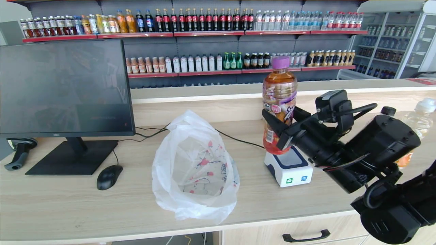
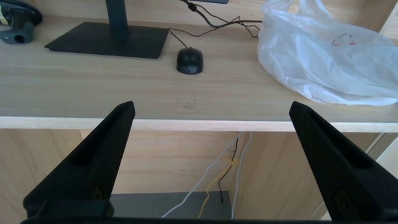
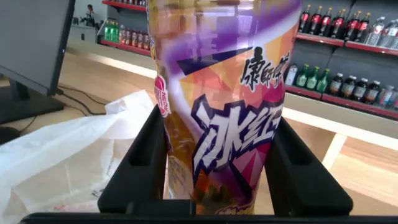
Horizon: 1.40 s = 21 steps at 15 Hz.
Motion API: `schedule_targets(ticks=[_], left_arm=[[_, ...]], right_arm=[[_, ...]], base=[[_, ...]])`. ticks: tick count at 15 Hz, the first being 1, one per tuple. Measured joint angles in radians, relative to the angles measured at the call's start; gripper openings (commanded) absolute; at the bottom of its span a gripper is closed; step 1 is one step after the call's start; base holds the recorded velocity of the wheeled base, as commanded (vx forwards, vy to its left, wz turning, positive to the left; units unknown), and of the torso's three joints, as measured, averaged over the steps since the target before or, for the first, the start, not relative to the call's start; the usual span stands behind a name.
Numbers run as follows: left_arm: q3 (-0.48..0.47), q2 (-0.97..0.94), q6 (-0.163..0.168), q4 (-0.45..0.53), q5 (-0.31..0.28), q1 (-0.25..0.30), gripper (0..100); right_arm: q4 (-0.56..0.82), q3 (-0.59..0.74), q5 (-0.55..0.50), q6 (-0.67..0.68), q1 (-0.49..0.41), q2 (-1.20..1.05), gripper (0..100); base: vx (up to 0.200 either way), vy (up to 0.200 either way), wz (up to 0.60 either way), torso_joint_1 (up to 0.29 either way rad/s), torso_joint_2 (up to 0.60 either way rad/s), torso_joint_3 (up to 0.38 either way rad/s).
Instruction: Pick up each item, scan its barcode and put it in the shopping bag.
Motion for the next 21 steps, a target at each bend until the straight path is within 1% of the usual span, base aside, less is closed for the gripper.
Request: schedule_targets(ticks=[1,3,5,6,8,11,15,17,21], left_arm=[[0.000,0.000,0.001,0.000,0.000,0.000,100],[0.000,0.000,0.000,0.000,0.000,0.000,100],[0.000,0.000,0.001,0.000,0.000,-0.001,100],[0.000,0.000,0.001,0.000,0.000,-0.001,100],[0.000,0.000,0.001,0.000,0.000,-0.002,100],[0.000,0.000,0.001,0.000,0.000,-0.002,100],[0.000,0.000,0.001,-0.001,0.000,0.000,100],[0.000,0.000,-0.003,0.001,0.000,-0.001,100],[0.000,0.000,-0.004,0.002,0.000,0.000,100]], right_arm=[[-0.002,-0.031,-0.047,0.054,0.030,0.007,0],[-0.001,-0.049,-0.058,0.091,0.058,0.011,0],[-0.001,-0.045,-0.063,0.177,0.071,0.007,0],[-0.001,-0.038,-0.073,0.196,0.072,0.004,0],[0.000,-0.017,-0.098,0.214,0.065,0.000,0],[0.000,-0.014,-0.100,0.225,0.073,-0.001,0],[-0.008,-0.015,-0.097,0.258,0.057,-0.007,0],[0.006,-0.008,-0.102,0.258,0.001,-0.007,0],[0.000,-0.001,-0.101,0.250,-0.013,-0.003,0]], base=[[0.000,0.000,0.00,0.000,0.00,0.000],[0.000,0.000,0.00,0.000,0.00,0.000],[0.000,0.000,0.00,0.000,0.00,0.000],[0.000,0.000,0.00,0.000,0.00,0.000],[0.000,0.000,0.00,0.000,0.00,0.000],[-0.200,0.000,0.00,0.009,0.00,0.002],[0.000,0.000,0.00,0.000,0.00,0.000],[0.000,0.200,0.00,0.029,0.00,-0.007],[0.000,0.200,0.00,0.005,0.00,0.004]])
